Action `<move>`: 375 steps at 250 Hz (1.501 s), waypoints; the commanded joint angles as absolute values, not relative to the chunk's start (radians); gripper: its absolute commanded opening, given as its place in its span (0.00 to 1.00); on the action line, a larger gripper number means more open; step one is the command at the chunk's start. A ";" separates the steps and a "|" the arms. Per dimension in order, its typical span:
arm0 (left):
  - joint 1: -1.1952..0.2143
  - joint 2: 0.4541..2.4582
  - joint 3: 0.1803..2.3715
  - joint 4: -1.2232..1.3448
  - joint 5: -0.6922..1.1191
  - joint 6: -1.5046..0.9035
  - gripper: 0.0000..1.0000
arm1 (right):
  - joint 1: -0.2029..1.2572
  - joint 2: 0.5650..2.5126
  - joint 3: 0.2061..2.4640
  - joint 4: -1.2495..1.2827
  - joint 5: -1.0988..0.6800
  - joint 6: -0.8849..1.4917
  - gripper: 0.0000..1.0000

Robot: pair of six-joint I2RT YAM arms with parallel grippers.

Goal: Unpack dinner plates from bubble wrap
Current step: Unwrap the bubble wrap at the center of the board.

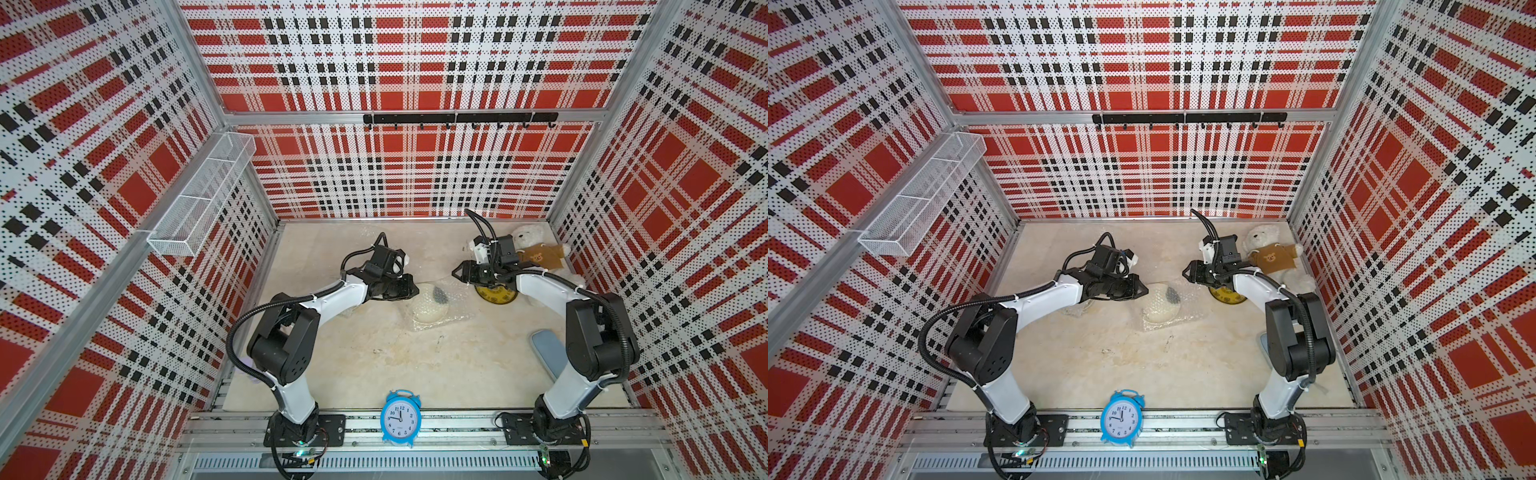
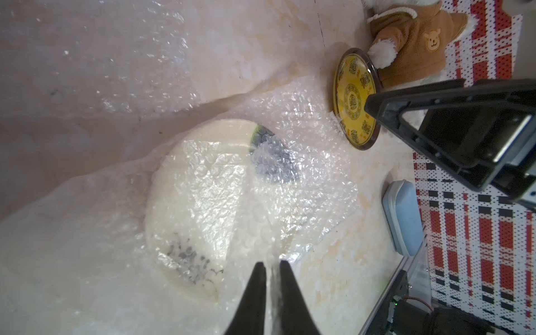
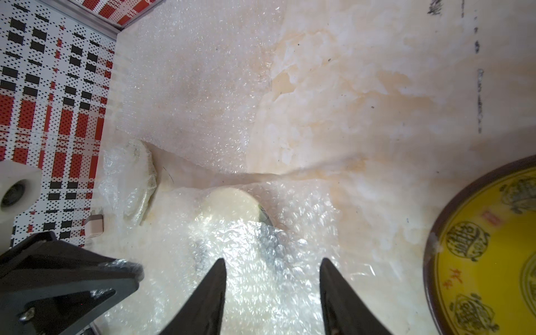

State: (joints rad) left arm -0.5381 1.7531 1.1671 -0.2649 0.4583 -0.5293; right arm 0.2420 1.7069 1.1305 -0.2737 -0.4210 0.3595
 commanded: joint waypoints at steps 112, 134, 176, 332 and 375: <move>-0.637 1.430 0.958 -0.273 0.572 -0.398 0.05 | 0.245 1.576 1.201 -0.400 -0.391 0.343 0.55; -0.669 1.393 0.908 -0.254 0.607 -0.384 0.06 | 0.257 1.566 1.198 -0.398 -0.387 0.353 0.55; -0.716 1.373 0.835 -0.218 0.609 -0.395 0.08 | 0.307 1.580 1.205 -0.415 -0.369 0.356 0.55; -0.654 1.218 0.710 -0.185 0.488 -0.472 0.95 | 0.477 1.490 0.800 -0.302 -0.302 0.481 0.54; -0.530 1.196 0.725 -0.186 0.487 -0.513 0.99 | 0.495 1.429 0.695 -0.259 -0.288 0.508 0.53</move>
